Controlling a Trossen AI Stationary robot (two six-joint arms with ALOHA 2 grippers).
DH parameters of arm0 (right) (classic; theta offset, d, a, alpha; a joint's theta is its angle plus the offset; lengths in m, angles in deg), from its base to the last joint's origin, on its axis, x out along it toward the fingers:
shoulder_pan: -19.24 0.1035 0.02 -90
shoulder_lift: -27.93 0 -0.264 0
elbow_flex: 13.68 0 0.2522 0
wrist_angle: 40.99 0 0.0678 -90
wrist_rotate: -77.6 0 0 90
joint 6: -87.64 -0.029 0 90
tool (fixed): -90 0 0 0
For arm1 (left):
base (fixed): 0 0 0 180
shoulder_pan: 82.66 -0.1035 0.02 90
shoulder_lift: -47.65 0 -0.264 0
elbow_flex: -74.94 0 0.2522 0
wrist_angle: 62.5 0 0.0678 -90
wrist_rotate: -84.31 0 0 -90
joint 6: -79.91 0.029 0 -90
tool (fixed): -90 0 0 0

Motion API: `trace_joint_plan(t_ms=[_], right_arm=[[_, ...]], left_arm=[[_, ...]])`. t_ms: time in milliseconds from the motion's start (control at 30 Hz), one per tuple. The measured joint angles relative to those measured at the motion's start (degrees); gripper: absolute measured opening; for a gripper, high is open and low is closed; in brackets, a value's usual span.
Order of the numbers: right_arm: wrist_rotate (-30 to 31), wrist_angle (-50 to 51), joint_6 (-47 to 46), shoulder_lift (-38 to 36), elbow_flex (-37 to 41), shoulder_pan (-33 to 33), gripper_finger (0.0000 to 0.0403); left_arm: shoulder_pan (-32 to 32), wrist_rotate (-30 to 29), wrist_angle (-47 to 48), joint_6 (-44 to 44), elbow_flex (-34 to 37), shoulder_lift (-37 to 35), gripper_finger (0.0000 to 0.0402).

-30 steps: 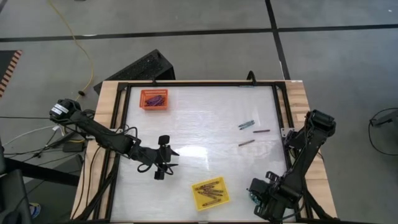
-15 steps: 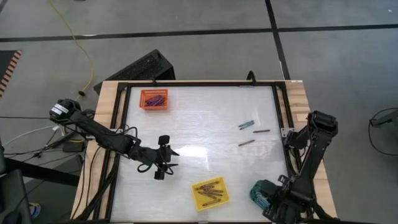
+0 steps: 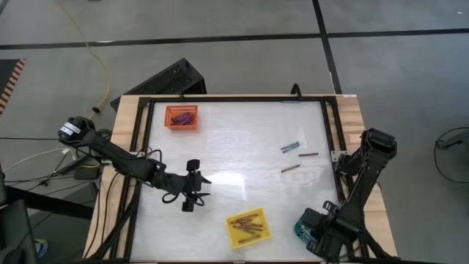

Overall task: Sort crayons
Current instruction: Put the brown crayon into the yellow bin

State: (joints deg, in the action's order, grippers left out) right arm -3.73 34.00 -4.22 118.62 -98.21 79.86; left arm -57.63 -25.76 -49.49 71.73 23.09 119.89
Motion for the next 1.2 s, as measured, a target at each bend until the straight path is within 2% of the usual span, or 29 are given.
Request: trace_joint_plan(t_ms=[200,333,433,600,733,933,1200], right_arm=[[1.44,11.11,11.41,-1.88,0.00,-5.70,0.0108],[3.27,18.87,25.44,-1.88,0.14,-12.75,0.0109],[6.14,19.81,36.30,-2.31,1.71,-19.84,0.0109],[6.24,10.83,52.91,-5.59,6.82,-32.70,0.0109],[6.06,8.06,61.85,-8.12,9.89,-39.96,0.0109],[0.52,2.17,73.22,-11.06,14.81,-47.07,0.0109],[-0.91,-3.32,82.07,-10.79,20.06,-52.93,0.0109]], left_arm=[[0.00,0.01,0.01,0.48,0.00,0.00,0.0181],[0.01,0.85,0.04,0.59,0.00,0.00,0.0181],[0.00,1.37,0.04,0.50,0.00,0.00,0.0181],[-0.01,1.42,0.07,0.32,0.00,0.00,0.0181],[0.00,1.40,0.08,0.28,0.02,0.00,0.0181],[0.01,1.44,0.46,0.17,0.02,0.00,0.0181],[0.00,1.46,0.52,0.35,0.02,0.00,0.0181]])
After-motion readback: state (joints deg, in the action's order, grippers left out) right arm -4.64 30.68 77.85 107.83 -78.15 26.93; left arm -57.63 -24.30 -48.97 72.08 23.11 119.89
